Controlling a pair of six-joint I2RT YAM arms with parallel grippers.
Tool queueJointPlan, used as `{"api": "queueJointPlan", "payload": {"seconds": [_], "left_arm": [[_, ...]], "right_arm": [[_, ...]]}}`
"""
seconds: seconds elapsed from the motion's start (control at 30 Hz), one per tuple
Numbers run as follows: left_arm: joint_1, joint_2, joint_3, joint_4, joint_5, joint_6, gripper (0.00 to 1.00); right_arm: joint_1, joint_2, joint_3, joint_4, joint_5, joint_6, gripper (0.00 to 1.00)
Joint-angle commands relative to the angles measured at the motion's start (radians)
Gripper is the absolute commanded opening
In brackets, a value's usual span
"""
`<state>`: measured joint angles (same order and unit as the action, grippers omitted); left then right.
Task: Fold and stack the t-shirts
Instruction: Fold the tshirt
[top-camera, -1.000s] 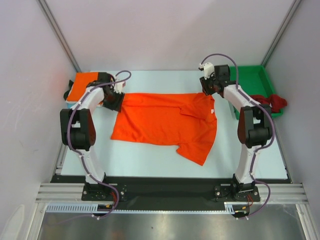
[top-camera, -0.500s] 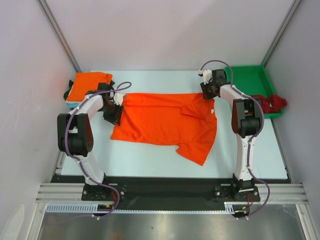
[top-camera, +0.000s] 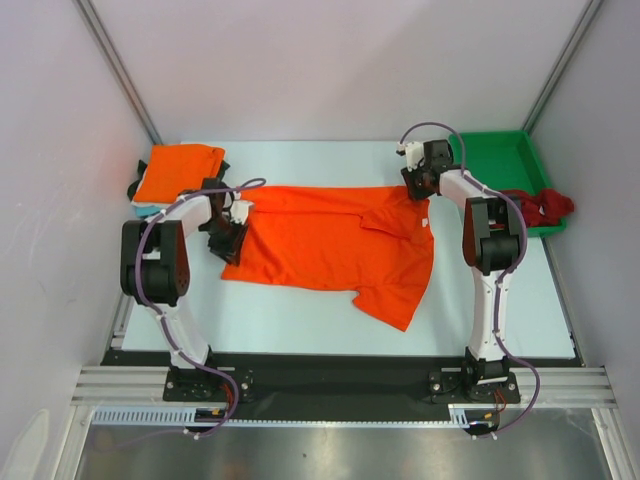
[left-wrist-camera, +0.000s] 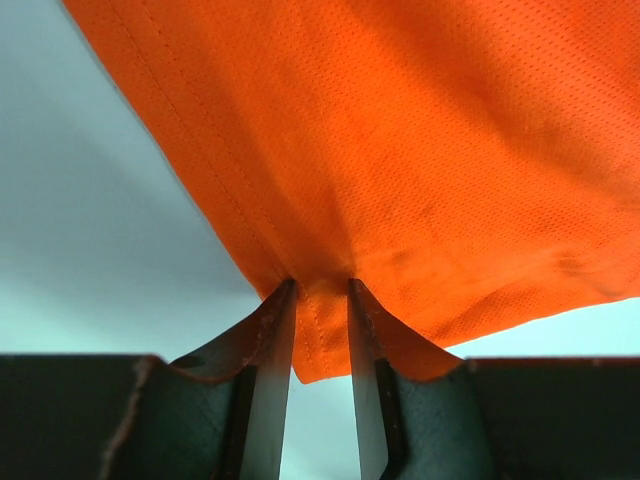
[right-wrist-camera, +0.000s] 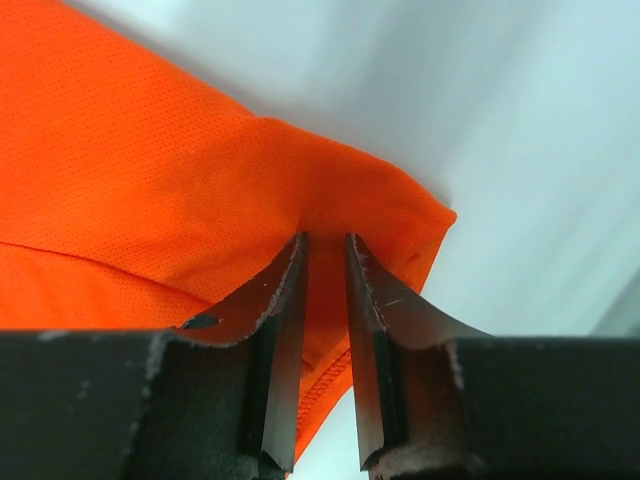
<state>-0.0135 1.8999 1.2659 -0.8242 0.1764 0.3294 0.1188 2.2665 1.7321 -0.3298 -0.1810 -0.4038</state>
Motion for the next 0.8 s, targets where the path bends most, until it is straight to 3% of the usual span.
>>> {"api": "queueJointPlan", "payload": {"seconds": [0.0, 0.33, 0.77], "left_arm": [[0.007, -0.01, -0.062, -0.019, -0.08, -0.001, 0.33], [0.009, -0.122, -0.152, -0.033, -0.109, -0.027, 0.33], [0.007, -0.173, -0.097, -0.066, -0.127, -0.02, 0.35]], "right_arm": [[0.01, 0.028, 0.03, 0.006, 0.032, -0.044, 0.26], [0.039, 0.105, 0.109, 0.006, 0.115, -0.079, 0.25], [0.038, 0.093, 0.123, 0.038, 0.153, -0.081, 0.27]]}}
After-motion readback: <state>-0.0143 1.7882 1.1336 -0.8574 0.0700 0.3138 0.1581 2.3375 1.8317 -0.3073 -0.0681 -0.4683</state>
